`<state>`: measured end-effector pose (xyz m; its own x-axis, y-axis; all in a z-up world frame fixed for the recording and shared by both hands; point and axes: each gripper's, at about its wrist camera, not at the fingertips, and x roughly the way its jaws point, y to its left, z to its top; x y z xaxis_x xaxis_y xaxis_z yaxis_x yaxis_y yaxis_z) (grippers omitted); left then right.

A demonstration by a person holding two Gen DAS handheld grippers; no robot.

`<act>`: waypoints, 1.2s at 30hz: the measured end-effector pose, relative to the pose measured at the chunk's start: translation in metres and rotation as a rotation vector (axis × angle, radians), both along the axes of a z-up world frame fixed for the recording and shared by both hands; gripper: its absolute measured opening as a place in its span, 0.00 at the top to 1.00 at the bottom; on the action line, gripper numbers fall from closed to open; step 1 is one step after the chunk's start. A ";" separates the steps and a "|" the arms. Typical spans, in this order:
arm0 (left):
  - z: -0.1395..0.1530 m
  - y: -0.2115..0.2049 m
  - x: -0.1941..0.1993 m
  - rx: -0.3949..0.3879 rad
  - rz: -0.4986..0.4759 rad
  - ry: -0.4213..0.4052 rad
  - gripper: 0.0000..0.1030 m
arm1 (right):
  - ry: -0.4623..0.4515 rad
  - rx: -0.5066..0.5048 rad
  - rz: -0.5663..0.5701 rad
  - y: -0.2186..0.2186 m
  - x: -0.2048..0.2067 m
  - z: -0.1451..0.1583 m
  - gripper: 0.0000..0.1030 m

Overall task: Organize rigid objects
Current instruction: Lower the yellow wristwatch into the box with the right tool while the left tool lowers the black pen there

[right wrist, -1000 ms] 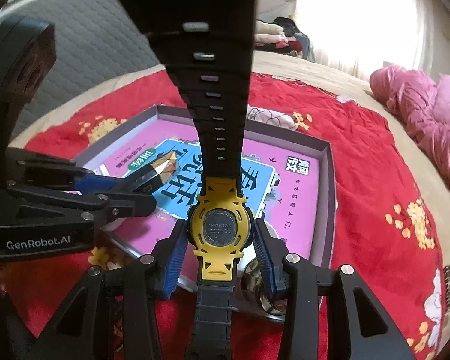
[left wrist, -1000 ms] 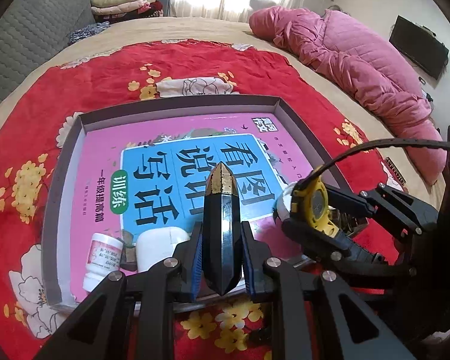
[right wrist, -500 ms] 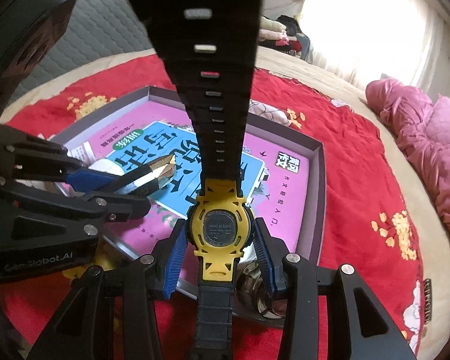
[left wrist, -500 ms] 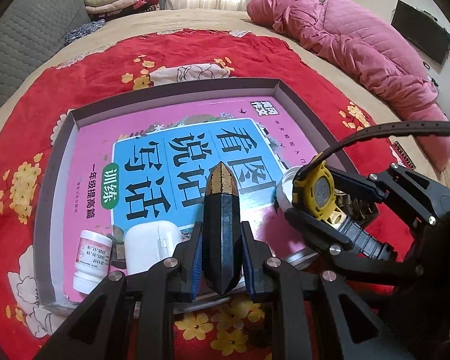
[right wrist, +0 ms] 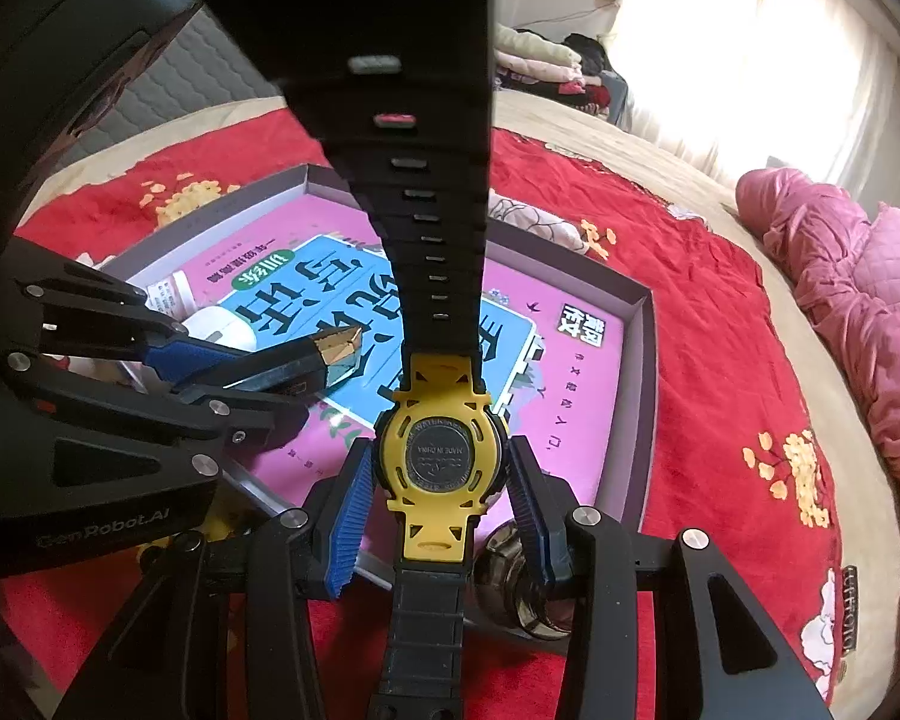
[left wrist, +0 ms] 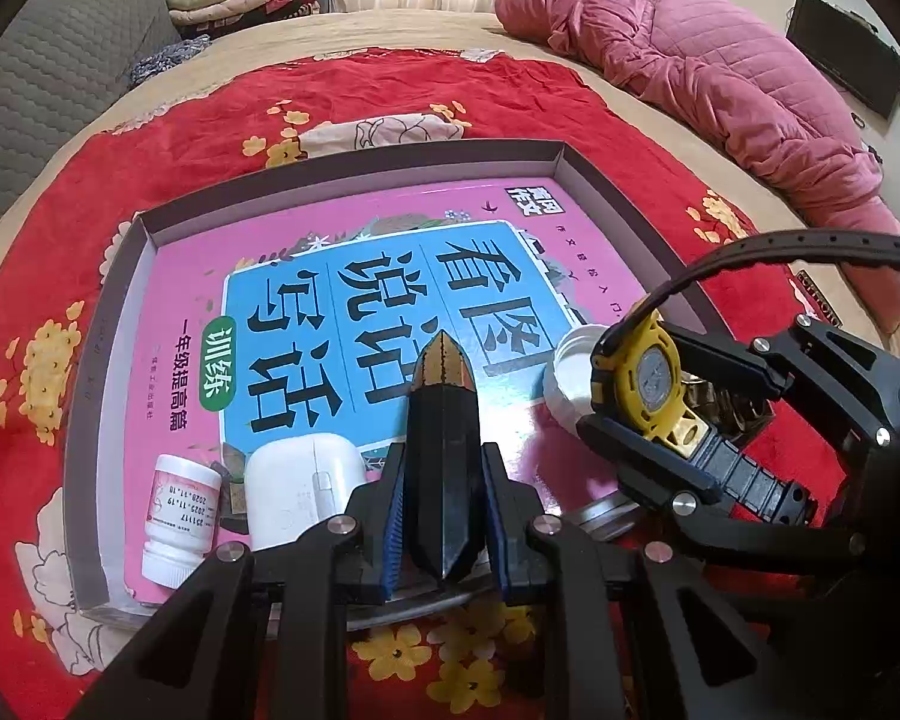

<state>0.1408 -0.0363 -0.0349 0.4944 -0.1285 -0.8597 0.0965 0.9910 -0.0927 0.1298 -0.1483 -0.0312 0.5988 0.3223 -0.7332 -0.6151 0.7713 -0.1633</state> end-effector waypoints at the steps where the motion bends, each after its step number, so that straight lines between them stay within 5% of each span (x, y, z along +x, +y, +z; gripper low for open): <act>1: 0.000 0.000 0.000 0.000 0.000 0.000 0.78 | 0.000 0.000 0.000 0.000 0.000 0.000 0.56; 36: 0.003 0.002 -0.009 -0.005 0.014 -0.004 0.78 | 0.010 0.046 -0.009 -0.004 -0.001 0.005 0.52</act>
<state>0.1319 -0.0338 -0.0320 0.4997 -0.1258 -0.8570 0.0828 0.9918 -0.0973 0.1292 -0.1526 -0.0258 0.5950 0.3503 -0.7234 -0.6092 0.7837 -0.1215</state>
